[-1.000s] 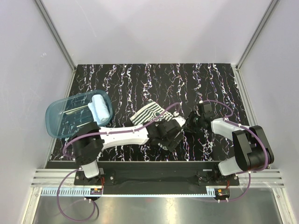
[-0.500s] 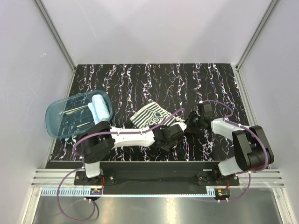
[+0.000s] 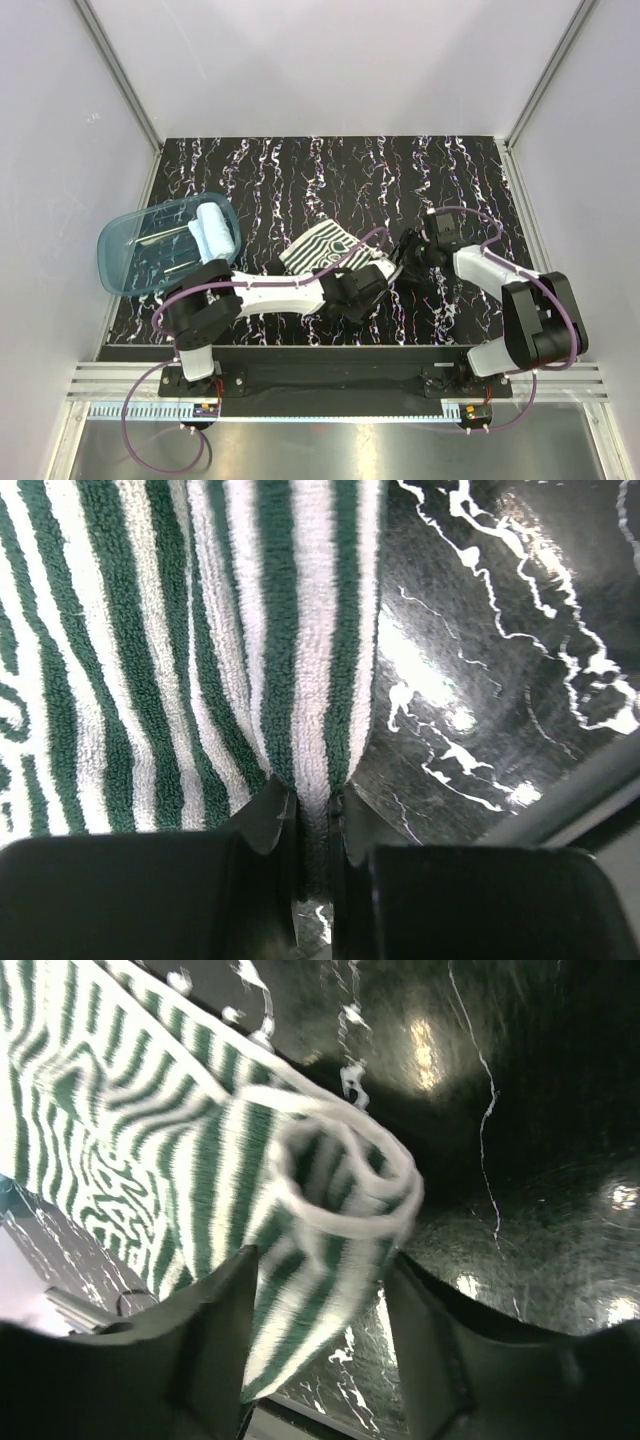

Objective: Roll the towels
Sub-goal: Roll the towel

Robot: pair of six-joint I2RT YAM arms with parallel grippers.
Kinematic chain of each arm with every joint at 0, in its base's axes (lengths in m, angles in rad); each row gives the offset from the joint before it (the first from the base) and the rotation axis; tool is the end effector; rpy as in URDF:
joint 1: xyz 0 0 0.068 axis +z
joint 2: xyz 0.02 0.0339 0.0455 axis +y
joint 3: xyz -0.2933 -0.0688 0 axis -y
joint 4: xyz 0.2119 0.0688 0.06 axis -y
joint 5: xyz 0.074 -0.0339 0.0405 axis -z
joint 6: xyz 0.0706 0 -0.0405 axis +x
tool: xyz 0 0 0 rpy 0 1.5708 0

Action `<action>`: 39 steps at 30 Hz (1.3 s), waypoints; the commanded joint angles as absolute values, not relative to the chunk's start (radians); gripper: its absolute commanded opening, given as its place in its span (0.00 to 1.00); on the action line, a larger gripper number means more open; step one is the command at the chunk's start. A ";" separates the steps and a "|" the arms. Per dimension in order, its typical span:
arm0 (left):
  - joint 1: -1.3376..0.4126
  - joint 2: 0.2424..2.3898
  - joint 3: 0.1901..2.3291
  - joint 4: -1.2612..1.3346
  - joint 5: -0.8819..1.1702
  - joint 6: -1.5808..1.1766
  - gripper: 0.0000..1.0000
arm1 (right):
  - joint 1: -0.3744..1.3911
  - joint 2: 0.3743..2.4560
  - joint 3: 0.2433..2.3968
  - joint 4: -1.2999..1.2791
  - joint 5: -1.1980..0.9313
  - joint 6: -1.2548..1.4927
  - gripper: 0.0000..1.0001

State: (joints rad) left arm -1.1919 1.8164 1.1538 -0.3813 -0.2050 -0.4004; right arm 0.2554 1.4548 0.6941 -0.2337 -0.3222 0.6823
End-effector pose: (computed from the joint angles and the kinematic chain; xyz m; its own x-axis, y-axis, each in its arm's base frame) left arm 0.1492 -0.3359 0.1912 -0.6342 0.5613 -0.5317 0.6782 0.7341 -0.0340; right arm 0.2437 0.0867 0.1840 -0.8860 0.3868 -0.2556 0.1960 0.8120 0.5497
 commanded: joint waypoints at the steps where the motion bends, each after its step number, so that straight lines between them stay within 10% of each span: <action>1: -1.164 1.756 1.115 -0.308 -0.077 -0.466 0.00 | 0.261 1.393 0.779 -0.324 -0.261 0.626 0.65; 15: -0.910 1.655 0.892 -0.003 0.395 -0.774 0.00 | 0.258 1.210 0.836 -0.424 -0.199 0.634 0.71; 39: -0.765 1.733 0.617 0.503 0.563 -1.273 0.00 | 0.259 1.370 0.364 0.580 -0.584 0.920 0.66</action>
State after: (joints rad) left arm -0.7734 1.7218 0.6231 0.4435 0.5358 -1.2469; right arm 0.2554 1.3201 0.3740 0.3611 -0.5331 0.8696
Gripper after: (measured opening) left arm 0.108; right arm 0.666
